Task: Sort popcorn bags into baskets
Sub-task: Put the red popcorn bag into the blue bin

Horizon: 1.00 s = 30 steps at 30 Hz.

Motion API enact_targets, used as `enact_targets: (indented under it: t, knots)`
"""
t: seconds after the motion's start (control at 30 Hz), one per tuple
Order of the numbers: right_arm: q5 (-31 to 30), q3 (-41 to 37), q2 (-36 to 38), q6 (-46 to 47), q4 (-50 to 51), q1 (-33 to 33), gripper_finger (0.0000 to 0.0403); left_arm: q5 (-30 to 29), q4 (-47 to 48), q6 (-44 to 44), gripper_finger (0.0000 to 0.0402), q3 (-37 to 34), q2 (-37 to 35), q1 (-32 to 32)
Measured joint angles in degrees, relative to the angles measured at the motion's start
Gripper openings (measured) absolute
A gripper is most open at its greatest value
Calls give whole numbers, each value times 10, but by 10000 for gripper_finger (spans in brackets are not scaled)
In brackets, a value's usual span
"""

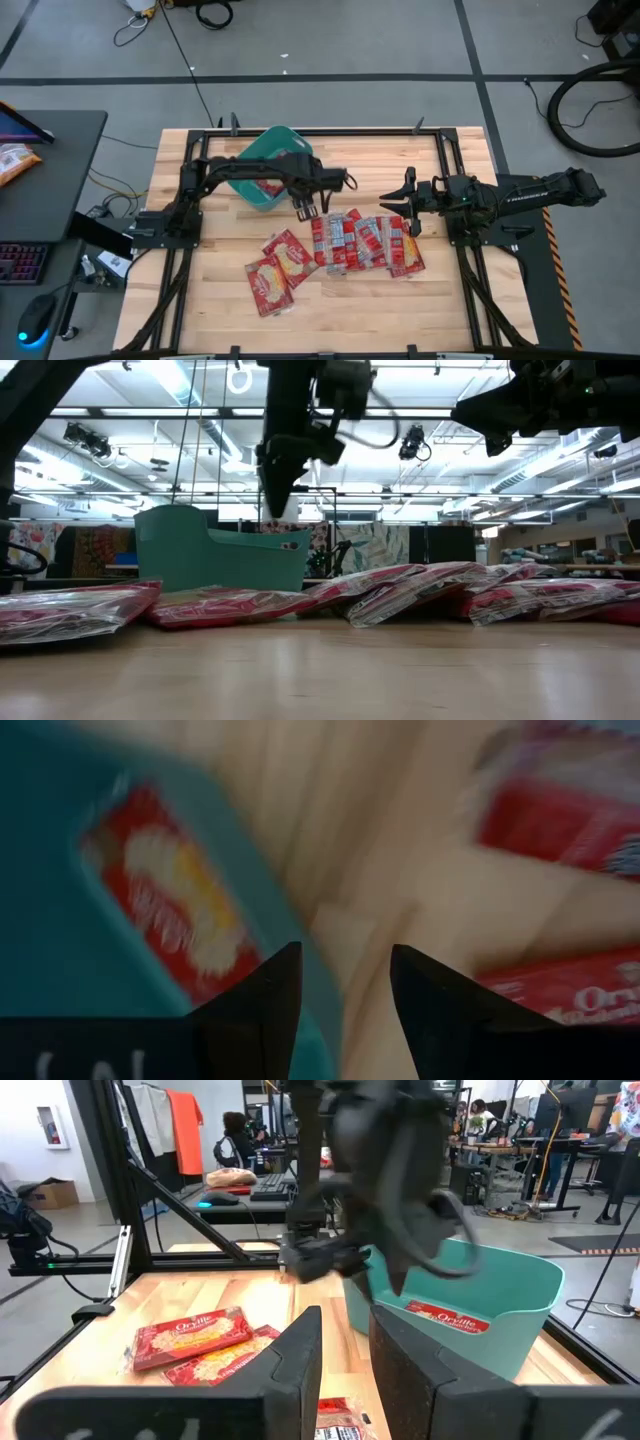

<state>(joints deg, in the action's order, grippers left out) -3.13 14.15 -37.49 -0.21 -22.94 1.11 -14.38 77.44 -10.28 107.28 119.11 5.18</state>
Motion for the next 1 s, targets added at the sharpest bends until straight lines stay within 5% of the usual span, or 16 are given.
enact_targets:
  t: [0.33, 0.8, 1.0]
  knots:
    - [0, 0, 0, 0, 3, 0, 91, -8, -153, 149, 160, 0, 15, -99]
    - [-4, 0, -11, -7, -1, -1, 91, -17, -237, 94, 164, 0, 48, -186]
    - [-4, 0, -18, -9, -5, -1, 91, -68, -240, 43, 214, 0, 73, -237]
